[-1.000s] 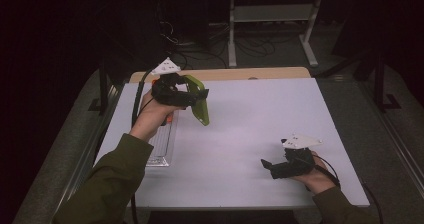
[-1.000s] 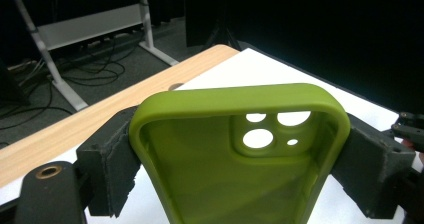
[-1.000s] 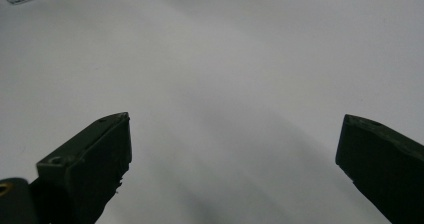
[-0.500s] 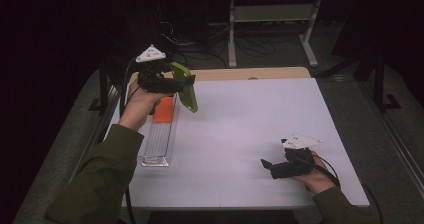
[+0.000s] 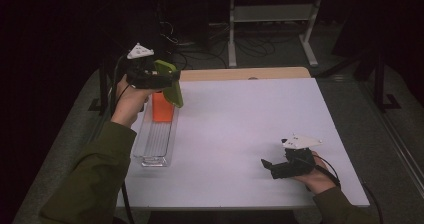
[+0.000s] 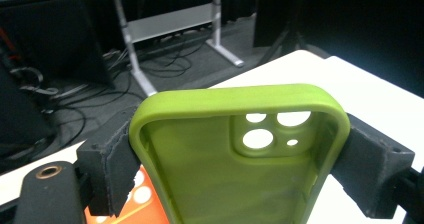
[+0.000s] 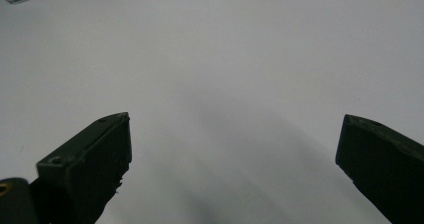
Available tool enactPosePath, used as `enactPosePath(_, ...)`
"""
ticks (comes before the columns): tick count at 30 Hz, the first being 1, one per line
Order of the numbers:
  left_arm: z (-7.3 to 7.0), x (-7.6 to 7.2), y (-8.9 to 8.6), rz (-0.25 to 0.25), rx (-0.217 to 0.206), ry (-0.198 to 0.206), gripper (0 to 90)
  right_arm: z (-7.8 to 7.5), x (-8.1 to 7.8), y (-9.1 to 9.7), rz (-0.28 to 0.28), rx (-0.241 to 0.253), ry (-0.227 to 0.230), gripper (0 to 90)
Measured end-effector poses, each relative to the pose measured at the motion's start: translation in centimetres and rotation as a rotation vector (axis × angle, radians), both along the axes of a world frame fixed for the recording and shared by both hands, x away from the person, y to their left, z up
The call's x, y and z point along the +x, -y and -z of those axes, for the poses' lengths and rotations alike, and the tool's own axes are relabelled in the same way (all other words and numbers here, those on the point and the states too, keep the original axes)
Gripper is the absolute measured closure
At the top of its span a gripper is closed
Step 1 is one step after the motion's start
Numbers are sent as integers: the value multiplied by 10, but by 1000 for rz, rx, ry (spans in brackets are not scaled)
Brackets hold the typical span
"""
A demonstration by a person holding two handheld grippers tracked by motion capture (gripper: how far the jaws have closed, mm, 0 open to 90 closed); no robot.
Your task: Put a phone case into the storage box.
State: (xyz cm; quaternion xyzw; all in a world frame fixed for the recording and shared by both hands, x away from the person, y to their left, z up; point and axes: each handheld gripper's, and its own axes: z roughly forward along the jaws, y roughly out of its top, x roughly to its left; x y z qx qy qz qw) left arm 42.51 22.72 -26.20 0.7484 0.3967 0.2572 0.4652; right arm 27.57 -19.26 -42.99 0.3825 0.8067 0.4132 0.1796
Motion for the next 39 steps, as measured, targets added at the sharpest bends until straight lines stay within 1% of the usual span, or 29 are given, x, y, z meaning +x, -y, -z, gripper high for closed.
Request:
enactPosePath(1,0,1,-2,-17,11,-3,147,0,0,0,0,0,2,8)
enactPosePath(2,1,2,-3,-36,14,-9,147,0,0,0,0,-1,2,8)
enactPosePath(4,2,3,-7,-53,24,-11,147,0,0,0,1,-2,2,8)
enactPosePath(6,3,4,-9,-82,20,-17,147,0,0,0,1,-2,2,8)
enactPosePath(9,6,6,-13,-113,35,-31,147,0,0,0,5,0,-1,8)
enactPosePath(10,7,6,-14,-121,34,-28,147,0,0,0,5,1,-2,8)
enactPosePath(15,16,7,-20,-166,51,-52,147,0,0,0,4,-2,0,8)
enactPosePath(16,19,7,-21,-174,47,-55,147,0,0,0,4,-4,0,9)
enactPosePath(18,25,7,-22,-185,51,-72,147,0,0,0,2,-5,2,8)
enactPosePath(21,33,8,-24,-200,52,-85,147,0,0,0,2,-6,2,8)
enactPosePath(24,42,7,-25,-210,75,-104,147,0,0,0,4,-6,0,8)
enactPosePath(30,58,6,-25,-231,85,-129,147,0,-1,0,5,-5,-2,8)
enactPosePath(32,62,6,-25,-240,80,-142,146,0,0,0,4,-7,1,8)
enactPosePath(34,65,5,-25,-240,95,-148,146,0,0,0,3,-7,1,8)
enactPosePath(35,67,5,-24,-250,87,-146,146,0,0,0,4,-7,1,8)
enactPosePath(36,68,5,-25,-252,95,-152,146,0,0,0,3,-6,1,8)
enactPosePath(37,69,5,-24,-259,90,-153,146,0,-1,0,5,-4,-2,8)
enactPosePath(38,70,5,-25,-261,104,-161,146,0,-1,0,5,-5,-3,8)
enactPosePath(39,71,5,-25,-268,98,-164,146,0,-1,0,4,-5,-3,8)
